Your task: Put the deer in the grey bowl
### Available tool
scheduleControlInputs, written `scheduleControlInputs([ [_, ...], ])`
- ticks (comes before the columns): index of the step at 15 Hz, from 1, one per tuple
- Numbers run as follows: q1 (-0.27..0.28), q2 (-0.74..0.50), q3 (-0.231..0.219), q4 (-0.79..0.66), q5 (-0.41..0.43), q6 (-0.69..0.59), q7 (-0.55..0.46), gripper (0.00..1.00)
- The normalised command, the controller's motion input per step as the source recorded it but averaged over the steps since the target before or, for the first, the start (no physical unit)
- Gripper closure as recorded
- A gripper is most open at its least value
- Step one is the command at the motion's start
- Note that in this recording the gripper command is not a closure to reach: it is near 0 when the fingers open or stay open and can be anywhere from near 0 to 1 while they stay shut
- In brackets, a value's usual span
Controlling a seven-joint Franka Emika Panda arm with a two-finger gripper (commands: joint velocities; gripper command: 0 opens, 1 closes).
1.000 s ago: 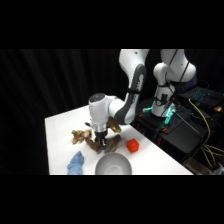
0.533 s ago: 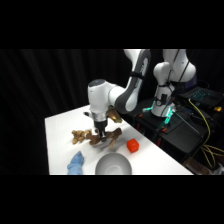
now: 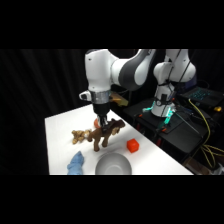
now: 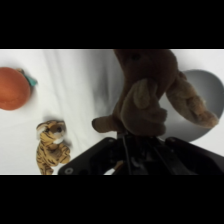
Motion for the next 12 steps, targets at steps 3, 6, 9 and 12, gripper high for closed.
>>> scheduleControlInputs([
  [3,0.09,0.07,0.18,0.37,0.102,-0.3,-0.13,0.28],
  [6,0.115,0.24,0.118,0.45,0.016,-0.21,-0.08,0.29],
  [9,0.098,0.37,0.052,0.45,-0.062,-0.14,-0.06,0.29],
  [12,0.048,0.37,0.005,0.34,-0.063,-0.11,-0.08,0.29],
])
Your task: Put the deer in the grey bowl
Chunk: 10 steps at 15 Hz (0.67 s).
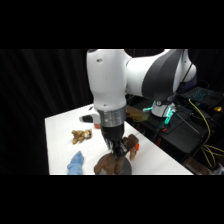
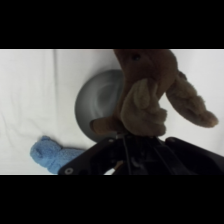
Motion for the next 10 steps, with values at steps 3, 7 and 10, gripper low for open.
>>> scheduleControlInputs([
  [3,0.012,0.21,-0.021,0.22,-0.042,-0.13,-0.09,0.29],
  [7,0.0,-0.01,-0.026,0.14,-0.028,-0.18,-0.1,0.0],
  [10,-0.02,-0.17,-0.022,0.1,-0.025,-0.26,-0.12,0.0],
])
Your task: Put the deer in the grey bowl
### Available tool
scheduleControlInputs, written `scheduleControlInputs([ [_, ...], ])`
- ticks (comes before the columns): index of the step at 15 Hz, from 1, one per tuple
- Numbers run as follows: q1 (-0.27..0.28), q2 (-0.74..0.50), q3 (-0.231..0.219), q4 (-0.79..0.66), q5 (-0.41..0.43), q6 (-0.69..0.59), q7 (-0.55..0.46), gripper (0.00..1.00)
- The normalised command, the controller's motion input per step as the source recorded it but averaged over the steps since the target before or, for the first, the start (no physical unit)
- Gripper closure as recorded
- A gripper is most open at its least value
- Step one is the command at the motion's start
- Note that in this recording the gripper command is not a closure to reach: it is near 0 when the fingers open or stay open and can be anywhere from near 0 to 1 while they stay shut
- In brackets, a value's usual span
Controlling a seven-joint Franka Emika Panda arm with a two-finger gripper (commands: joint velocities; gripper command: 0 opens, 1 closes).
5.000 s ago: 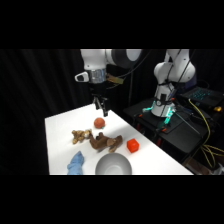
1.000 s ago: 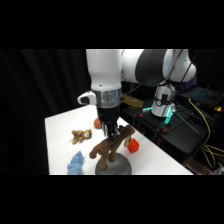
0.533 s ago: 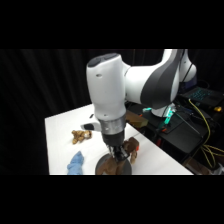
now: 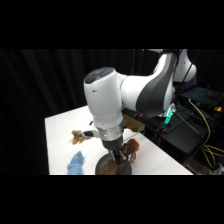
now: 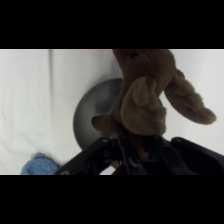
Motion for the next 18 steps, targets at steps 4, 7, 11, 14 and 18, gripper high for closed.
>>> scheduleControlInputs([
  [4,-0.074,-0.17,0.006,0.12,0.051,-0.29,-0.2,0.0],
  [7,-0.066,-0.2,0.009,0.06,0.071,-0.27,-0.19,0.0],
  [11,-0.089,-0.39,-0.011,0.02,0.08,-0.37,-0.2,0.0],
  [14,-0.074,-0.42,-0.034,0.03,0.059,-0.35,-0.18,0.0],
  [18,-0.026,-0.24,-0.014,0.0,0.074,-0.21,-0.12,0.0],
])
